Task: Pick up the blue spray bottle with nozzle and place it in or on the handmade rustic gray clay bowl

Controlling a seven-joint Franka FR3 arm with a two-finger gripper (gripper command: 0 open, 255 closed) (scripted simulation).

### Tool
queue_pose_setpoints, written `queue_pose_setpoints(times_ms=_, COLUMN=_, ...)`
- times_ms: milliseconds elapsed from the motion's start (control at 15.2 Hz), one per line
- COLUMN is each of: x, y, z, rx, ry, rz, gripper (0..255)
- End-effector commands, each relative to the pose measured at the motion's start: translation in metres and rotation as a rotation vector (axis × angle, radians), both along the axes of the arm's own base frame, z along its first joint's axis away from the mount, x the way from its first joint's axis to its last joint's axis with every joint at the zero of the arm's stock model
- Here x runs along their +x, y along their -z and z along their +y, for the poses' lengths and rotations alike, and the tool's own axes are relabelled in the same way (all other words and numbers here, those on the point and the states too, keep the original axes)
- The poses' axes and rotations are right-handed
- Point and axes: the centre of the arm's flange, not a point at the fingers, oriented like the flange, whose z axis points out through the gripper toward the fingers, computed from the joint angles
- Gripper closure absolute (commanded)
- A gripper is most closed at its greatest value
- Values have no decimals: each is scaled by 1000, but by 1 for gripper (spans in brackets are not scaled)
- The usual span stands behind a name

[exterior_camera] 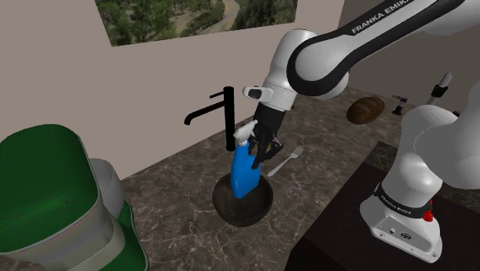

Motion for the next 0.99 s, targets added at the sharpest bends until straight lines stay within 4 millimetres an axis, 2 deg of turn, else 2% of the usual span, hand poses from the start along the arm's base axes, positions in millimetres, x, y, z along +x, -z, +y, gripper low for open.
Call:
queue_pose_setpoints(times_ms=0, x=0, y=0, z=0, rx=0, ry=0, rz=0, gripper=255)
queue_pose_setpoints(times_ms=132, x=0, y=0, z=0, rx=0, ry=0, rz=0, gripper=255)
queue_pose_setpoints(times_ms=198, x=0, y=0, z=0, rx=0, ry=0, rz=0, gripper=0)
queue_pose_setpoints(times_ms=528, x=0, y=0, z=0, rx=0, ry=0, rz=0, gripper=0)
queue_pose_setpoints(times_ms=792, x=-1, y=-45, z=-22, rx=0, ry=0, rz=0, gripper=0)
queue_pose_setpoints(times_ms=924, x=-1, y=-45, z=-22, rx=0, ry=0, rz=0, gripper=0)
